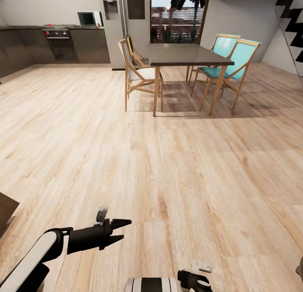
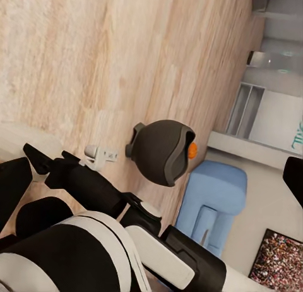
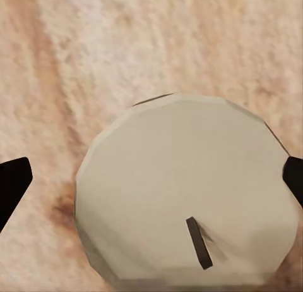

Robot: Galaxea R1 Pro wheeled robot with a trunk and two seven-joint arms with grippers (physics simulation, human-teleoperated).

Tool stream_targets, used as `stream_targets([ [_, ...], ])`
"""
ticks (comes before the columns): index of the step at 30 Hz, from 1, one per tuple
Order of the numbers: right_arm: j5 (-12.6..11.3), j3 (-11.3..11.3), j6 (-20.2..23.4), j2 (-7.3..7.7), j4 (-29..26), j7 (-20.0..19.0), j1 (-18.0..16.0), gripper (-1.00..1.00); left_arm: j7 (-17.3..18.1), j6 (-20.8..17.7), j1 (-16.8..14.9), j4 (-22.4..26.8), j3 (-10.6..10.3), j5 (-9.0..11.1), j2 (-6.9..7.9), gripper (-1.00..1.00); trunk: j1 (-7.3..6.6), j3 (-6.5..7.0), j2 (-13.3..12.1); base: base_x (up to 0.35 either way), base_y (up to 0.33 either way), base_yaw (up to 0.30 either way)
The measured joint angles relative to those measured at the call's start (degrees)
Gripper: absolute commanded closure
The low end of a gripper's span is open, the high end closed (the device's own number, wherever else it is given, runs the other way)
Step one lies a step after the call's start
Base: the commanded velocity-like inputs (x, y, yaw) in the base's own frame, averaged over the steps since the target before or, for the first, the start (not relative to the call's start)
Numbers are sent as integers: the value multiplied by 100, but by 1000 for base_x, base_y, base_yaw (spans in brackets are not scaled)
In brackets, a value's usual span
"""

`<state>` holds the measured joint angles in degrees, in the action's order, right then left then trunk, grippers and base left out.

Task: Place each of the two pumpkins and all three candles from the living room inside a cabinet in the living room (use any cabinet), then make sure every cabinet is closed, and position the cauldron so it is next to a table in the living room.

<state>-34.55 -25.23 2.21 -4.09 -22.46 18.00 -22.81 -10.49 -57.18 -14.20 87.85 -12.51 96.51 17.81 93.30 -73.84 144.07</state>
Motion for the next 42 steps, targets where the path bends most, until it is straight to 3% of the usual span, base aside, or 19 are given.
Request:
stream_targets([
  [2,99,6,3,2,-48,40,-3,-100,-1,0,1,1,1,-3,0,-100,4,-43,3,0,0,0],
  [14,97,6,14,1,-54,47,-3,-100,-2,0,1,1,0,0,0,-100,4,-44,3,0,0,0],
  [21,49,-3,43,-1,-28,159,-6,-100,-2,0,0,0,-1,0,0,-100,4,-44,3,0,0,0],
  [22,-49,5,46,0,-8,221,-1,-100,-3,0,0,0,-1,-1,0,-100,6,-45,2,0,0,0],
  [42,-45,-3,50,0,-11,375,2,-100,-3,0,0,0,-1,-3,0,-100,9,-66,3,0,0,0],
])
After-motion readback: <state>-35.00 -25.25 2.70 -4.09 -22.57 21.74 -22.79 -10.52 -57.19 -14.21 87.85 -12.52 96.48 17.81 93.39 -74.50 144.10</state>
